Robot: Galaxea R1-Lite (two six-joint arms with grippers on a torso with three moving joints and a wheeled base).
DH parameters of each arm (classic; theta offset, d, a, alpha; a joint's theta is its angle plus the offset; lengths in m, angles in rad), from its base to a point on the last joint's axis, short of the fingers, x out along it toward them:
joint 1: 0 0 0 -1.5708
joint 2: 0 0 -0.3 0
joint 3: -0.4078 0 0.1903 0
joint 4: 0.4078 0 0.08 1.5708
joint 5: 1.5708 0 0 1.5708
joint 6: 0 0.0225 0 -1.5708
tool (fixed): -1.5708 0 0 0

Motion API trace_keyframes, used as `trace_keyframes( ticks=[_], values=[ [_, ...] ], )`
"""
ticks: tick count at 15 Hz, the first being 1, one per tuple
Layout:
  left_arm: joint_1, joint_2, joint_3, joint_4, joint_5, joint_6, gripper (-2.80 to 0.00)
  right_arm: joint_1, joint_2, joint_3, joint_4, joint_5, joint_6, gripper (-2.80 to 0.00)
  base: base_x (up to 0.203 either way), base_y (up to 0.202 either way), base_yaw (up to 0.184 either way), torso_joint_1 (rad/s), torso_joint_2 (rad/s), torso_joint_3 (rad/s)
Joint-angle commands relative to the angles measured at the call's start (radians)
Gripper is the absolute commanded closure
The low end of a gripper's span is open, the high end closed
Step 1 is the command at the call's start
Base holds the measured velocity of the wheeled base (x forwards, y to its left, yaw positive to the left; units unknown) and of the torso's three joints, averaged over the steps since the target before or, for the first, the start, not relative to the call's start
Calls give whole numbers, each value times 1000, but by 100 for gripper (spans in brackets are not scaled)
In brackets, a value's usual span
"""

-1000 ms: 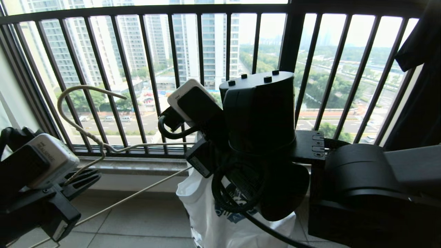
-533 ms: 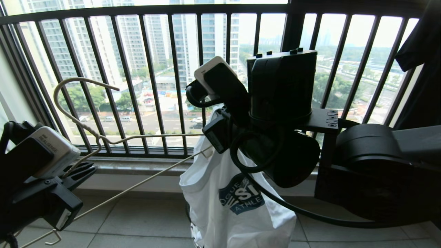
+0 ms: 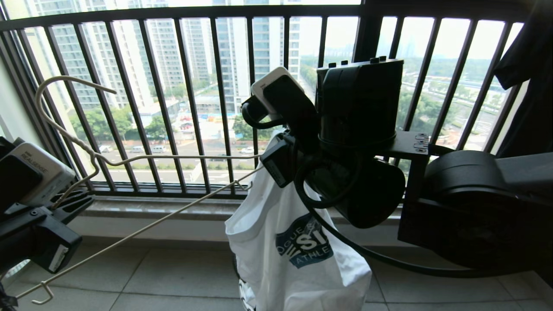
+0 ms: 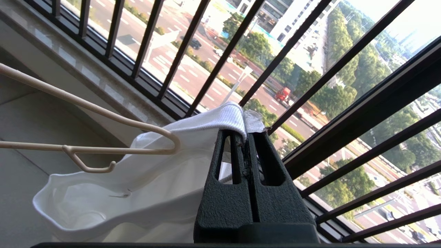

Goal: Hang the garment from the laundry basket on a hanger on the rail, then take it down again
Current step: Hang the clothes on the clothes rack

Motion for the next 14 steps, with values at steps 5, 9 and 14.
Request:
trace_keyframes(
  ticks=[5, 9, 14],
  values=[
    [-6, 17, 11, 2, -49, 4, 0, 4, 12, -2, -5, -2, -4, 0, 0, 0, 0, 0, 0, 0],
    [-8, 20, 33, 6, -169, 3, 0, 2, 12, -3, -5, 0, -3, 0, 0, 0, 0, 0, 0, 0],
    [-10, 116, 33, -65, -173, -13, 0, 5, 12, -2, -8, 2, 25, 0, 0, 0, 0, 0, 0, 0]
  ],
)
